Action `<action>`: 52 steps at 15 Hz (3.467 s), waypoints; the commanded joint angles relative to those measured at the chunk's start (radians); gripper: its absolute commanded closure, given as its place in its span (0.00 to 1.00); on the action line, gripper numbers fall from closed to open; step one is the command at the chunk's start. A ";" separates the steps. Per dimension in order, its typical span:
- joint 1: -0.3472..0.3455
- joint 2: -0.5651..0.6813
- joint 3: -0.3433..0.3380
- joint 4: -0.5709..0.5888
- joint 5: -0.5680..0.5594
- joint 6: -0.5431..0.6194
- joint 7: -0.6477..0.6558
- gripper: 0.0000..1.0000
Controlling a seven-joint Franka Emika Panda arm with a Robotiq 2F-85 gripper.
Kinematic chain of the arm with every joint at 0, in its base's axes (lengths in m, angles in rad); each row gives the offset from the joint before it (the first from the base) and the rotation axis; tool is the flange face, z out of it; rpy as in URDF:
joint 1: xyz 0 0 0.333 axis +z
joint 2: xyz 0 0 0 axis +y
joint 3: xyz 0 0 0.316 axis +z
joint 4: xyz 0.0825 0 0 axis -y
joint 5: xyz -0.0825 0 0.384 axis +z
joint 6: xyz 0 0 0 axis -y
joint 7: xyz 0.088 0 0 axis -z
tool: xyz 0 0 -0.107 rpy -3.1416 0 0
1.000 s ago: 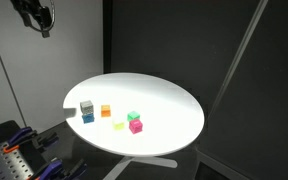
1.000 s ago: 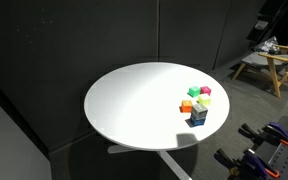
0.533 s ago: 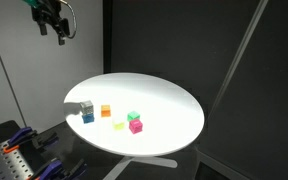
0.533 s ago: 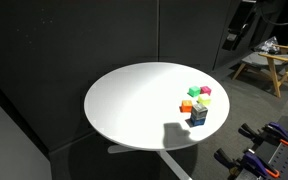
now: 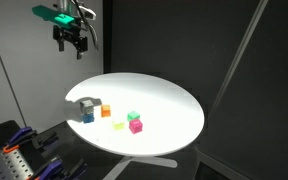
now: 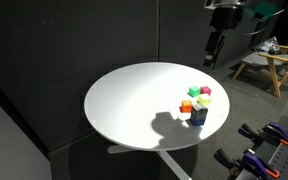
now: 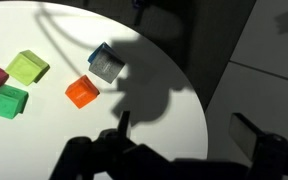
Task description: Put the grey toy block on top of the three aligned toy blocks
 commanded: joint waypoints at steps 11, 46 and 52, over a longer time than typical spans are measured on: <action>-0.066 0.267 0.009 0.050 -0.048 0.179 0.024 0.00; -0.062 0.414 0.040 0.024 -0.325 0.264 0.609 0.00; -0.054 0.446 0.038 0.016 -0.354 0.306 0.667 0.00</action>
